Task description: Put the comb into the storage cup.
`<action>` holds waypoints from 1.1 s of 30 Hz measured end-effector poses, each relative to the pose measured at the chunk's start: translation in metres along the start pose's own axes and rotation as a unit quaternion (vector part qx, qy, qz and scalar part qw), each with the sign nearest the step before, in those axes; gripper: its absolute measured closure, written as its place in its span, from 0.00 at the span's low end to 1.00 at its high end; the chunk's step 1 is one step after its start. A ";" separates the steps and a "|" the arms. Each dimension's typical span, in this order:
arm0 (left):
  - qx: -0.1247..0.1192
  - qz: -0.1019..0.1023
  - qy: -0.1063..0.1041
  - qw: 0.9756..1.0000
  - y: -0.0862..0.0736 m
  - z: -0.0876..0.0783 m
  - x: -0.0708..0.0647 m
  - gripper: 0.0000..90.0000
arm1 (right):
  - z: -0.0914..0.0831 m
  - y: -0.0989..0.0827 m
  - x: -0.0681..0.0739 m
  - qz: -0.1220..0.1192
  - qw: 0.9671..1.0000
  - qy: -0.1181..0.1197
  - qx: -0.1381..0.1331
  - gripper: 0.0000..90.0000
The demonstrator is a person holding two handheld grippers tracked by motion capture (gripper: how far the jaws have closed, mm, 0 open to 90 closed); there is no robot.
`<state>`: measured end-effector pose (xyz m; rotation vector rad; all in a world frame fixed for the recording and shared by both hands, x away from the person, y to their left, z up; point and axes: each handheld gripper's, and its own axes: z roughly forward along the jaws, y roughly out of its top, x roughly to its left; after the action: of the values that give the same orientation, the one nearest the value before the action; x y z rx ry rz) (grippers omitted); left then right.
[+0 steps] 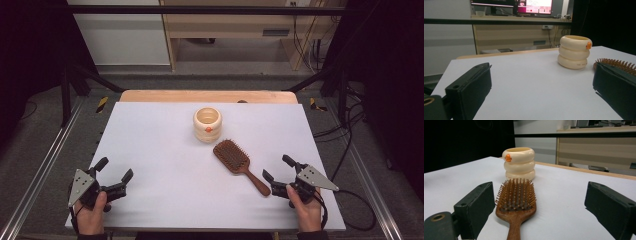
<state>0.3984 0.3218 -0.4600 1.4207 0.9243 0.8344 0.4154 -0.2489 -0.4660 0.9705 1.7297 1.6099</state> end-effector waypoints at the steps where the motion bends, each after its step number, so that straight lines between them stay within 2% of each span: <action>1: -0.001 -0.001 0.002 1.000 0.000 -0.001 0.000 0.02 | 0.000 0.000 0.000 0.001 1.000 -0.002 -0.001 0.09; 11: 0.000 -0.004 0.010 1.000 0.000 -0.001 0.002 0.02 | -0.001 0.000 0.000 0.010 1.000 -0.023 0.017 0.08; 17: 0.004 -0.003 0.009 1.000 0.000 0.000 0.001 0.02 | 0.004 0.001 0.004 0.012 0.999 -0.025 0.032 0.07; 20: 0.007 -0.004 0.009 1.000 -0.001 0.000 0.001 0.02 | 0.008 0.004 0.007 0.019 0.998 -0.025 0.050 0.09; 22: 0.007 -0.003 0.008 1.000 -0.001 0.001 0.001 0.02 | 0.011 0.007 0.009 0.013 0.997 -0.024 0.070 0.11; 25: 0.007 -0.001 0.007 1.000 0.000 0.001 0.000 0.03 | 0.015 0.012 0.015 0.001 0.996 -0.012 0.089 0.19; 26: 0.007 -0.001 0.007 1.000 0.000 0.001 0.000 0.03 | 0.018 0.015 0.020 -0.014 0.995 -0.007 0.102 0.25; 28: 0.007 0.001 0.007 1.000 0.000 0.000 -0.001 0.03 | 0.019 0.017 0.023 -0.016 0.994 -0.005 0.106 0.28; 29: 0.007 0.003 0.007 1.000 0.000 0.000 -0.001 0.03 | 0.021 0.022 0.029 -0.031 0.993 0.002 0.115 0.39; 30: 0.007 0.004 0.007 1.000 0.000 0.000 -0.001 0.03 | 0.021 0.022 0.029 -0.031 0.993 0.002 0.115 0.39; 33: 0.010 0.007 0.008 1.000 0.000 0.001 -0.002 0.03 | 0.023 0.028 0.037 -0.042 0.990 0.024 0.133 0.55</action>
<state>0.3987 0.3196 -0.4600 1.4417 0.9377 0.8492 0.4166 -0.2055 -0.4383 0.9716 2.0279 1.3839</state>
